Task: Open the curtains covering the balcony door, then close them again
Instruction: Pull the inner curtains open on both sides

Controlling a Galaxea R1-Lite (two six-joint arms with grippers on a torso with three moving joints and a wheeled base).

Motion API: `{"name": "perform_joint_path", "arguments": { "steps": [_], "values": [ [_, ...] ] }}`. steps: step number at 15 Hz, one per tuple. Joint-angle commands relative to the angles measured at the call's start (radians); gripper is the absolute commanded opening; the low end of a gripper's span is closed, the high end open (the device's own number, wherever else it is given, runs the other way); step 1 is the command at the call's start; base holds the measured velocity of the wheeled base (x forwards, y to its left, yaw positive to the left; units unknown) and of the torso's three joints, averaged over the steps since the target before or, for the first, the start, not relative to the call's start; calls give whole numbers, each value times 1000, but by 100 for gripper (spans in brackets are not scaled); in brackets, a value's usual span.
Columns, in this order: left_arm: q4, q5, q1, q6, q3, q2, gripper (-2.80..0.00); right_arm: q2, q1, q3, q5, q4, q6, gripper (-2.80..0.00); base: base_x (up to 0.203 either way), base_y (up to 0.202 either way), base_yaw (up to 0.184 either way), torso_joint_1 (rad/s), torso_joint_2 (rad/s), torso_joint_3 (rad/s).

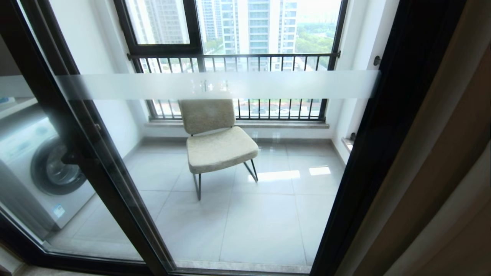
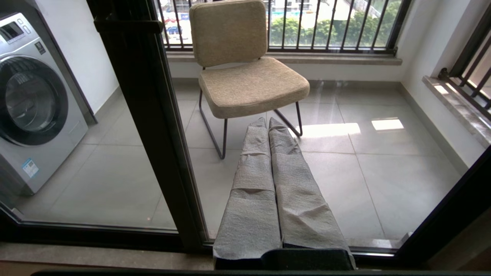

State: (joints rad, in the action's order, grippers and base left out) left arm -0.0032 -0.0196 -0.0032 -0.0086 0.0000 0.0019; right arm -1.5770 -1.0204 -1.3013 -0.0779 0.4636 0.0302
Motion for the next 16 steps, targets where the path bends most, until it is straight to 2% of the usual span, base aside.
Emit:
{"name": "perform_joint_path", "arguments": {
  "steps": [1, 3, 7, 9, 11, 16],
  "values": [
    [0, 0, 0, -1, 0, 0, -280, 19, 2, 10, 42, 0, 2, -280, 0, 0, 0, 0, 0, 0],
    [-1, 0, 0, -1, 0, 0, -280, 71, 2, 43, 147, -1, 5, -280, 0, 0, 0, 0, 0, 0],
    [0, 0, 0, -1, 0, 0, -280, 195, 19, 147, 284, -11, 2, -280, 0, 0, 0, 0, 0, 0],
    [0, 0, 0, -1, 0, 0, -280, 253, 54, 191, 348, -15, 0, -280, 0, 0, 0, 0, 0, 0],
    [0, 0, 0, -1, 0, 0, -280, 300, 115, 224, 378, -16, -1, -280, 0, 0, 0, 0, 0, 0],
    [0, 0, 0, -1, 0, 0, -280, 344, 302, 240, 386, -40, -1, -280, 0, 0, 0, 0, 0, 0]
  ]
}}
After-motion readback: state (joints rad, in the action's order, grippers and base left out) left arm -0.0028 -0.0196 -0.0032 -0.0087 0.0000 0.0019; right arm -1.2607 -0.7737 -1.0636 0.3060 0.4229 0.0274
